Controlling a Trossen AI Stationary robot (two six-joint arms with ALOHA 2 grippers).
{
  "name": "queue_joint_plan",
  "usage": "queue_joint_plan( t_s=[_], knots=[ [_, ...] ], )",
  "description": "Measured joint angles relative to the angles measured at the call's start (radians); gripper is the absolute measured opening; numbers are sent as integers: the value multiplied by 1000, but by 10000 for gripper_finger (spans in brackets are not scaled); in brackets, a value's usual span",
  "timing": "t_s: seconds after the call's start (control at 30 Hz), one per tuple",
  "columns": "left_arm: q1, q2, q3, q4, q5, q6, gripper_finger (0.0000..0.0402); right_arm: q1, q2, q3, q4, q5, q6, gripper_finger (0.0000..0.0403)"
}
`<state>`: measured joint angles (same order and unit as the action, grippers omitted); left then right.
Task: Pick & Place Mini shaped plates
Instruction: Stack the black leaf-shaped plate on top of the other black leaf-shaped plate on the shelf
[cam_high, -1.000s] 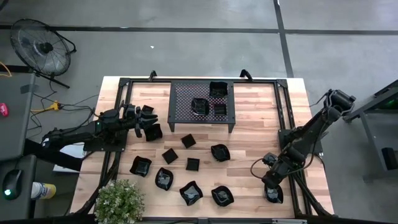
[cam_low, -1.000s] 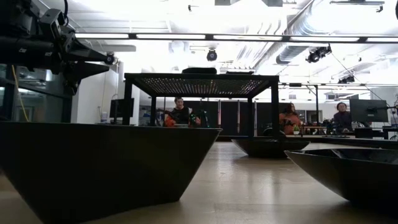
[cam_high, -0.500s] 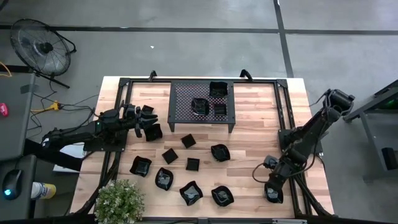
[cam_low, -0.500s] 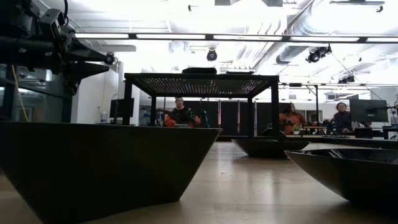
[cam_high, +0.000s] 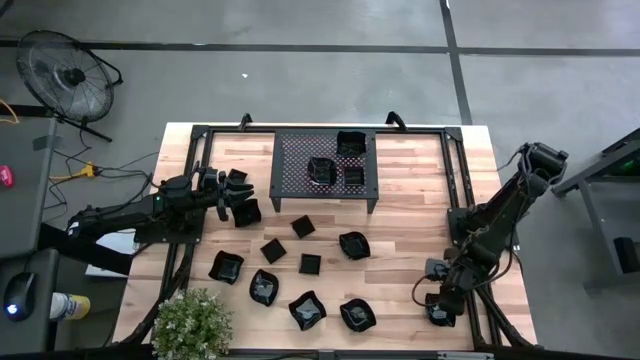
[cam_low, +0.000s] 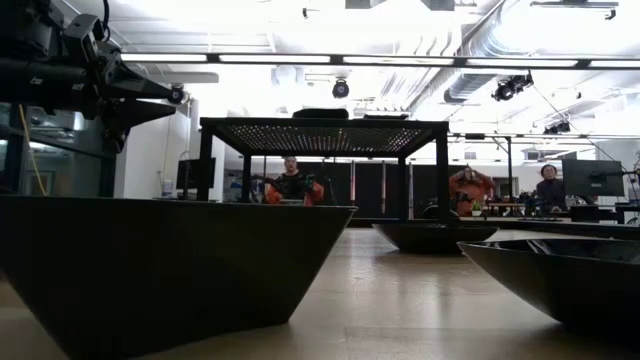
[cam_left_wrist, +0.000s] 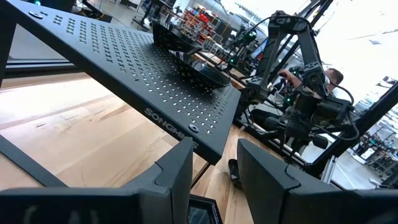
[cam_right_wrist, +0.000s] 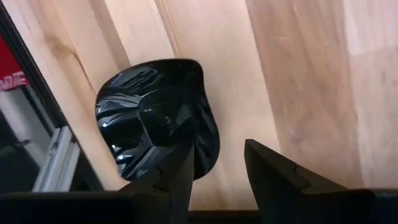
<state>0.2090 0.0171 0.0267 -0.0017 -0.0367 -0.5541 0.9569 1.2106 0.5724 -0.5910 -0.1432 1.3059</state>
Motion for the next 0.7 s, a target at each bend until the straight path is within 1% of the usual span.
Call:
queue_joint_plan(
  t_s=[0.1,0.4,0.63,0.7],
  knots=[
    [0,0,0,0,0,0,124,0,0,0,-7,22,-28,138],
    [0,0,0,0,0,0,124,0,3,0,-6,25,-77,138],
    [0,0,0,0,0,0,124,0,48,0,51,11,-107,138],
    [0,0,0,0,0,0,124,0,58,0,53,22,-97,138]
  ],
)
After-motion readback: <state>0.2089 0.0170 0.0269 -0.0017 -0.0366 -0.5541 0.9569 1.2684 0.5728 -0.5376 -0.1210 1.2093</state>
